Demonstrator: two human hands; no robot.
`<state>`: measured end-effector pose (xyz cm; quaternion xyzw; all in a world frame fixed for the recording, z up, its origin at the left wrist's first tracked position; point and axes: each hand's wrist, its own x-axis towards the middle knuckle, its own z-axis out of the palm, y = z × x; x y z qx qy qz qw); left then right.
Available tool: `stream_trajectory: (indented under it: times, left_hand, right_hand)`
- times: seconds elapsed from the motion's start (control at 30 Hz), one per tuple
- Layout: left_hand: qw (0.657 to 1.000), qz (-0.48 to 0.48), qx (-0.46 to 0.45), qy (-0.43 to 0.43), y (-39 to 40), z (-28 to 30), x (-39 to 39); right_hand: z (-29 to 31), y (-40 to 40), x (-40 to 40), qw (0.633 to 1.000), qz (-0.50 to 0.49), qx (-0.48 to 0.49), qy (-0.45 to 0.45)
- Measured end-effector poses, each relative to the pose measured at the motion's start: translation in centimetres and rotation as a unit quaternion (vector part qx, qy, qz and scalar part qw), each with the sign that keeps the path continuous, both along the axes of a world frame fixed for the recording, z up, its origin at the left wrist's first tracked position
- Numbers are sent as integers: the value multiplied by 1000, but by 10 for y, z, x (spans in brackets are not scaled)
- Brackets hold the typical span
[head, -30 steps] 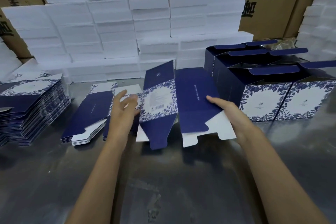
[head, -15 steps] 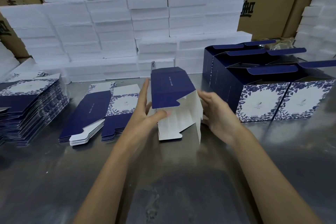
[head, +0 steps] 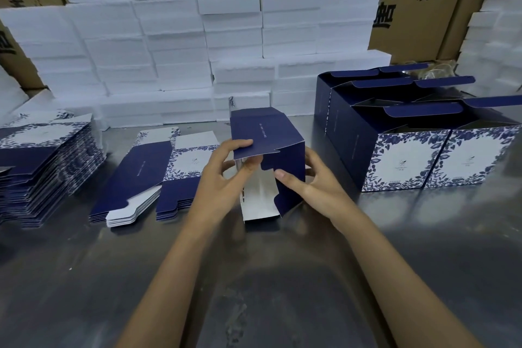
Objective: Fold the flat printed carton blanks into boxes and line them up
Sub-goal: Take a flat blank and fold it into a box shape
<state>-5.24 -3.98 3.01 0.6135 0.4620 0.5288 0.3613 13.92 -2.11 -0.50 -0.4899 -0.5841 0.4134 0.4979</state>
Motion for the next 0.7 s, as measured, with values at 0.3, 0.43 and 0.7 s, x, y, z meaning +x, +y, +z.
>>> stream_trajectory:
  times: [0.3, 0.43, 0.7]
  left_hand:
    - [997, 28, 66, 21, -3, -2, 5]
    - [997, 25, 68, 23, -3, -2, 1]
    - [996, 20, 81, 18, 0, -2, 0]
  right_hand:
    - [3, 1, 5, 997, -12, -10, -72]
    - [10, -1, 15, 988, 24, -39, -149]
    - [3, -1, 21, 947, 11, -39, -320]
